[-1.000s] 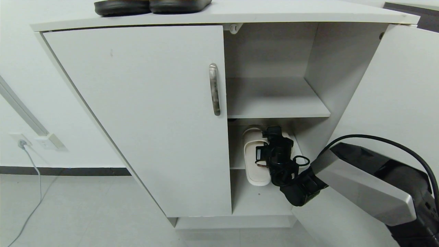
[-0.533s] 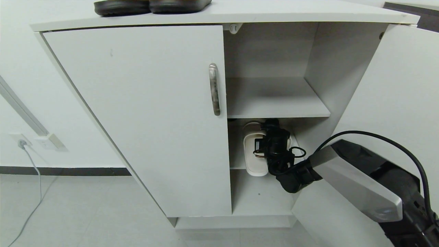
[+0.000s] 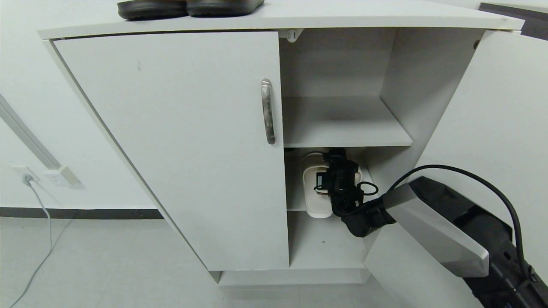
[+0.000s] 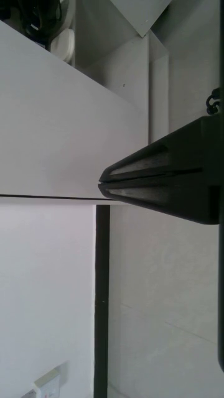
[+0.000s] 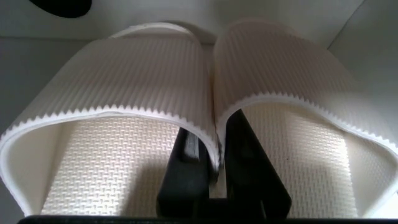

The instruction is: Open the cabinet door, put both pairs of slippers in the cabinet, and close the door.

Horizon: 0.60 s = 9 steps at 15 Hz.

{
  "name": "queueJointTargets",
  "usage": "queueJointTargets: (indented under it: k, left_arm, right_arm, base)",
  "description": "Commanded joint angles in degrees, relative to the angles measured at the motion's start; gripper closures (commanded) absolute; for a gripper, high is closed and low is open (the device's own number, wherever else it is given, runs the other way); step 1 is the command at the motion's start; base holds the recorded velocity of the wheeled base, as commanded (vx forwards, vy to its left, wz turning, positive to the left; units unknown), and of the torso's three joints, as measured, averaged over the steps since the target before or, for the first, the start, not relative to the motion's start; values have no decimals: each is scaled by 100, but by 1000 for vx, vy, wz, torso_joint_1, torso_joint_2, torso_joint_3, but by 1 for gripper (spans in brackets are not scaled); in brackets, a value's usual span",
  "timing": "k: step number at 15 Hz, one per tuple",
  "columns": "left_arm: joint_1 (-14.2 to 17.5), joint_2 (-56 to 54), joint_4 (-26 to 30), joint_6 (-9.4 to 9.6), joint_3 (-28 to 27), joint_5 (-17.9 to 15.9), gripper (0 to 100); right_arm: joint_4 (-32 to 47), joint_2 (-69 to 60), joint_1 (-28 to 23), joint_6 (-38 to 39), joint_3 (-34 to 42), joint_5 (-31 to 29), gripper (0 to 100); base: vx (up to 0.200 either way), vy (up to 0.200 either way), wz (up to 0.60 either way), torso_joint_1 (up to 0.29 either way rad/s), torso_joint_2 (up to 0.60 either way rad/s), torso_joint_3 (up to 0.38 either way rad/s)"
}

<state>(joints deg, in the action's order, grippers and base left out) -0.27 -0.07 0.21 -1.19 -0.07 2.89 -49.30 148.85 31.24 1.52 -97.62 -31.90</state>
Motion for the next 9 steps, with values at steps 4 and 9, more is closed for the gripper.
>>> queueJointTargets:
  k: [4, 9]
  left_arm:
    - [0, 7, -3, -4, 7, 1, 100]
    - [0, 7, -3, -4, 7, 1, 100]
  right_arm:
    - [34, 74, 4, 6, -82, 0, 0]
    - [-45, -137, 40, 6, 332, -53, 0]
  base:
    - [0, 0, 0, 0, 0, 0]
    - [0, 0, 0, 0, 0, 0]
